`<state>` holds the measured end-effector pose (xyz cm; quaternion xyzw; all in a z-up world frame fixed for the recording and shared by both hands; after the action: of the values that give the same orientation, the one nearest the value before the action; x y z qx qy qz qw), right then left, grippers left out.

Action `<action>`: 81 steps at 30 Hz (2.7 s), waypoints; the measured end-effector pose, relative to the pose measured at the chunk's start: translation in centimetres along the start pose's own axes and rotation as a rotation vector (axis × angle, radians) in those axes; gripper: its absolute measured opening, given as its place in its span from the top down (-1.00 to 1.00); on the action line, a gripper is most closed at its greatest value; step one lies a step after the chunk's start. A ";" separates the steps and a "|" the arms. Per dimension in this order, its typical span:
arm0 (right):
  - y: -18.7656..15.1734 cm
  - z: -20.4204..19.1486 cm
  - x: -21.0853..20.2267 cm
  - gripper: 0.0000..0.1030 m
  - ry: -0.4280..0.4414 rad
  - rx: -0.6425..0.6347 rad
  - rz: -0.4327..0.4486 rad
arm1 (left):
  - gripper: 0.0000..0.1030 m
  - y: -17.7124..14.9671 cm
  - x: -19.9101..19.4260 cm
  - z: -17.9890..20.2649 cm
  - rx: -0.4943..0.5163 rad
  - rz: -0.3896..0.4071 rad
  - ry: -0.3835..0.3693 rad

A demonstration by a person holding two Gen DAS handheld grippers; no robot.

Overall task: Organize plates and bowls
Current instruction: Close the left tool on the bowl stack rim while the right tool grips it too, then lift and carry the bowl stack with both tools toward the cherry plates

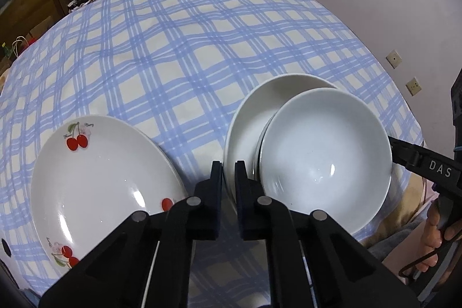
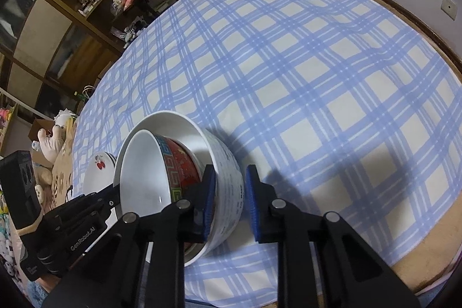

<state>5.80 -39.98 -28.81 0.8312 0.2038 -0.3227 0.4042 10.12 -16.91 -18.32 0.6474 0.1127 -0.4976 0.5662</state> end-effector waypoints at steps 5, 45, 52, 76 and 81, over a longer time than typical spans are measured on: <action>0.0 -0.2 0.4 0.69 0.011 -0.001 -0.010 | 0.85 0.2 0.3 -0.3 -0.034 -0.008 -0.012; -0.5 0.0 1.3 0.72 0.003 0.007 -0.030 | 0.83 0.4 1.9 -1.0 -0.126 -0.038 -0.026; -0.6 -0.2 1.3 0.70 0.006 0.010 -0.032 | 0.84 0.4 2.2 -1.2 -0.157 -0.056 -0.030; -0.8 -0.5 1.0 0.73 -0.016 0.031 0.018 | 0.88 0.1 2.3 -2.2 -0.230 -0.056 -0.035; -0.7 -0.9 0.6 0.75 -0.020 -0.009 0.044 | 0.90 0.1 2.1 -2.0 -0.208 -0.051 -0.027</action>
<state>6.09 -38.80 -29.18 0.8304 0.1831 -0.3210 0.4171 12.25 -16.17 -20.13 0.5752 0.1724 -0.5062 0.6190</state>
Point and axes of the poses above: each gripper's, at about its wrist camera, not at the fingertips, and x roughly the way its jaws point, z to its right, y to its top, the point moved 3 cm from there along x, roughly the way its jaws point, and after that the axes turned 15 degrees about z, right-handed, at the moved point
